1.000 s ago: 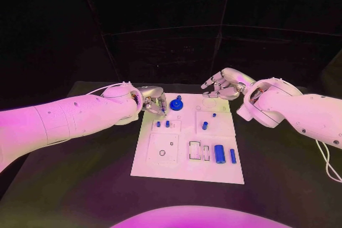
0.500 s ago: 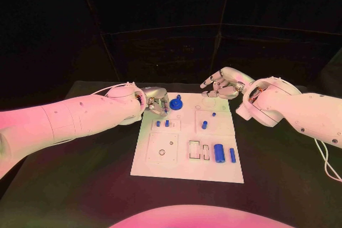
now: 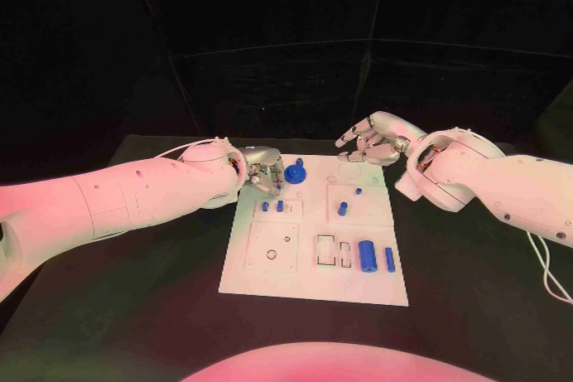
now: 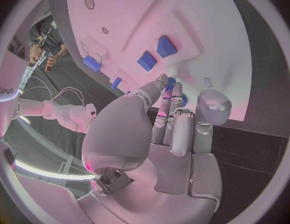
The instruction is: Assemble the parts on the task board
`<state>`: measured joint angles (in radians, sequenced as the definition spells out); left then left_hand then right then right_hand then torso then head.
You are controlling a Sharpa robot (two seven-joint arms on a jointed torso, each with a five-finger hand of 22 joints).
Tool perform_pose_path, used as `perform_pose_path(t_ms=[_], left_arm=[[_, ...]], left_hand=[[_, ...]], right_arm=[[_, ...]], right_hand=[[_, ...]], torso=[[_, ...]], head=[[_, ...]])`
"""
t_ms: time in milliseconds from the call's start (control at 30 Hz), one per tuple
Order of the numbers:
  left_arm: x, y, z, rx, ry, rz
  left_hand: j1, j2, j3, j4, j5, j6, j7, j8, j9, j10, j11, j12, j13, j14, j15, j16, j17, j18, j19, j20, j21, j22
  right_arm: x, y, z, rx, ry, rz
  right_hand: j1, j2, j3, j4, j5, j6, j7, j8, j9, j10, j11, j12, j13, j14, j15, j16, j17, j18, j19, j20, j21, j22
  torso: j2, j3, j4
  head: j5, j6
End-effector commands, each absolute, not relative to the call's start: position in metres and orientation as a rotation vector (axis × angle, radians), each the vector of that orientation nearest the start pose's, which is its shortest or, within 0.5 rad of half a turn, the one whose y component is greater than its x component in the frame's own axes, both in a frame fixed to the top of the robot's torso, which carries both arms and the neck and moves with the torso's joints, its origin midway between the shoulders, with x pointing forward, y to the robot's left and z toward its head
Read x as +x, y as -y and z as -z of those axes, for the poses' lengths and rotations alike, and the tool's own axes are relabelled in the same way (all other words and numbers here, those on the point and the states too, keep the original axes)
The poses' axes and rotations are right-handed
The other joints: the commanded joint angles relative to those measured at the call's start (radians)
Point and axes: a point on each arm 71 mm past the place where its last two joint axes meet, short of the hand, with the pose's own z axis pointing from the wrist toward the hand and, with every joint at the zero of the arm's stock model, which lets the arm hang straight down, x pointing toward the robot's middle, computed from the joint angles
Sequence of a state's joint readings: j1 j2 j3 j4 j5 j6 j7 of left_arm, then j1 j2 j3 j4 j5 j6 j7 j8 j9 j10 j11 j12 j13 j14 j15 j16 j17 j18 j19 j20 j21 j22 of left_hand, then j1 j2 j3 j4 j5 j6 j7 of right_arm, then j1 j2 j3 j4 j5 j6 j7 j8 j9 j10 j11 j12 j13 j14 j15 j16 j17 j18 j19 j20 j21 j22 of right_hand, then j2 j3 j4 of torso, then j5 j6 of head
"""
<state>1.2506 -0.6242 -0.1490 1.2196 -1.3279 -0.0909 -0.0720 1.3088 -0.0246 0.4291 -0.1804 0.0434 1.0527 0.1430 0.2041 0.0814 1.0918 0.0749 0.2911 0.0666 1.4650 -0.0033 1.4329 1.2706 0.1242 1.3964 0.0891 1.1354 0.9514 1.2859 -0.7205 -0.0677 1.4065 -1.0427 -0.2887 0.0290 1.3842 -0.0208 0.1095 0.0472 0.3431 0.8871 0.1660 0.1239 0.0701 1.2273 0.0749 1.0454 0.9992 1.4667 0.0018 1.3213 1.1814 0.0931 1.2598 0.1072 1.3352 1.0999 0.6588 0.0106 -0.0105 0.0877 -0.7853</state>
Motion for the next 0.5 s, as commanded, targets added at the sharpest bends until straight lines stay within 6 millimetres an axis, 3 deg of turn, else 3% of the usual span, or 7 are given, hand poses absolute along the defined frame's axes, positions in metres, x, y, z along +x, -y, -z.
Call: perform_pose_path(t_ms=[33,300,500], left_arm=[[0.5274,-0.1742,0.2303,0.192,-1.986,0.586],[0.5272,-0.1766,0.2308,0.188,-1.994,0.577],[0.5273,-0.1785,0.2305,0.173,-1.991,0.578]], left_hand=[[-0.011,-0.004,0.000,0.007,0.005,0.000,0.002,-0.004,-0.001,0.001,0.005,-0.005,-0.001,0.036,-0.002,-0.004,-0.001,-0.007,0.007,0.003,0.006,0.001],[-0.013,-0.009,-0.004,0.007,0.005,-0.005,0.004,-0.011,-0.003,-0.005,0.007,-0.012,-0.002,0.035,-0.001,-0.006,-0.006,-0.007,0.005,0.004,0.004,-0.001],[-0.024,-0.033,-0.014,0.010,0.005,-0.059,0.011,-0.048,-0.016,-0.049,0.020,-0.042,-0.005,0.031,0.009,-0.013,-0.021,-0.004,-0.005,0.011,-0.015,-0.024]], right_arm=[[0.5160,0.1680,0.1579,0.092,-1.691,-0.945],[0.5160,0.1683,0.1579,0.092,-1.691,-0.944],[0.5159,0.1687,0.1579,0.092,-1.691,-0.944]], right_hand=[[-0.001,0.006,0.005,0.004,0.003,0.003,0.000,0.003,-0.002,-0.006,-0.003,-0.002,0.000,0.020,-0.006,-0.004,0.001,0.005,-0.006,0.000,-0.004,-0.001],[-0.001,0.006,0.005,0.004,0.003,0.003,0.000,0.003,-0.002,-0.006,-0.003,-0.002,0.000,0.020,-0.006,-0.004,0.001,0.005,-0.006,0.000,-0.004,-0.001],[-0.001,0.007,0.007,0.004,0.004,0.003,0.000,0.003,-0.002,-0.006,-0.003,-0.002,-0.001,0.021,-0.006,-0.005,0.001,0.005,-0.005,0.000,-0.005,-0.001]], torso=[[0.000,-0.0002,0.0009],[0.000,-0.0002,0.0010],[0.000,-0.0005,0.0002]], head=[[-0.001,-0.001],[0.000,-0.001],[0.000,-0.001]])
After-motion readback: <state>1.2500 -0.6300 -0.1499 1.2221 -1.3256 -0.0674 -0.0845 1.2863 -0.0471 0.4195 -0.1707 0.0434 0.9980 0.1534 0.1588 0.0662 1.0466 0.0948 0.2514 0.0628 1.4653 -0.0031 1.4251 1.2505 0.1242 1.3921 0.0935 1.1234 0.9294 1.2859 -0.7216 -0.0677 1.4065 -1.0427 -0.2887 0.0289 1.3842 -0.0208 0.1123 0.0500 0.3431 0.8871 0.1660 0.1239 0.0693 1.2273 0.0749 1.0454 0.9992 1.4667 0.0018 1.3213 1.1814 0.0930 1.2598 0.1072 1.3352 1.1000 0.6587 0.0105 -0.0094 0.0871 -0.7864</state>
